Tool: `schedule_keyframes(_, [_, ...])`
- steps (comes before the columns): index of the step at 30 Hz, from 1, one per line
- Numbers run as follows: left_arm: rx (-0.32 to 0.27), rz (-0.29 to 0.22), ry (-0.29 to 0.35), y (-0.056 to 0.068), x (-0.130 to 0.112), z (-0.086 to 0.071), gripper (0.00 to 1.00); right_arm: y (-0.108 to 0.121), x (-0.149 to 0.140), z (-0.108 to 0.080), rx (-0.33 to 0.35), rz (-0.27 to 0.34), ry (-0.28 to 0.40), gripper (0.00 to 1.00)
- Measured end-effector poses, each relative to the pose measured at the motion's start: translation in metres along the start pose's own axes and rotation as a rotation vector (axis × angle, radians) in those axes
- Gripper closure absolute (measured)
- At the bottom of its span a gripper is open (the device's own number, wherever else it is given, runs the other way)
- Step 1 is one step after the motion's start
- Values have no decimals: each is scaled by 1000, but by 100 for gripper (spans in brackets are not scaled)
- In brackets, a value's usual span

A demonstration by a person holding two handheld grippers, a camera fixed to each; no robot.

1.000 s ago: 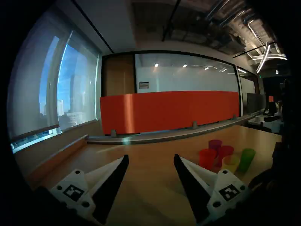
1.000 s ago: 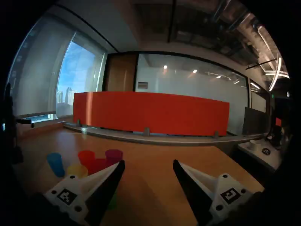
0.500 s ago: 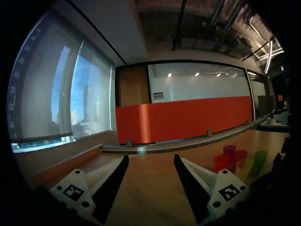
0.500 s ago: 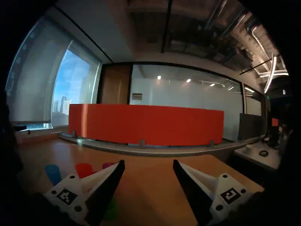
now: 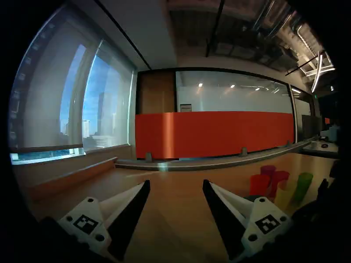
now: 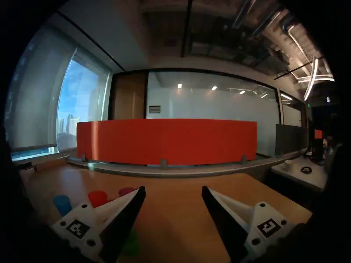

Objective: Pour water

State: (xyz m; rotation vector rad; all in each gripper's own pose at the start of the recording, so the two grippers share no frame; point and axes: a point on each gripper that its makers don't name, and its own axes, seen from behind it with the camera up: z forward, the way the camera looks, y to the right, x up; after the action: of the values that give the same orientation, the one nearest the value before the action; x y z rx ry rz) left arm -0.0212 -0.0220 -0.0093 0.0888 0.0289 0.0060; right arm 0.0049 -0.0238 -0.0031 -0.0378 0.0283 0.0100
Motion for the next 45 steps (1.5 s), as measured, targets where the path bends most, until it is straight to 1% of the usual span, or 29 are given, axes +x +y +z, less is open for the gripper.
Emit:
schedule_keyframes(8, [-2,-1,2,5,-11,4,11,0,-2,-1,-7,-13,-10,1])
schedule_keyframes(14, [-8,-14,9,7,-15,6,11,4,-1,-2,-17,-3,-7,1])
schedule_keyframes(26, [-19,-28,-7,11,-25,6,11,7,2,-5,-20,6,-2,1])
schedule_keyframes(38, [-30,-27,-23,13,-29,7,11,8,2,-7,-21,8,-1,1])
schedule_keyframes(45, [-29,-25,-46,13,-34,8,11,11,2,-8,-24,11,4,1])
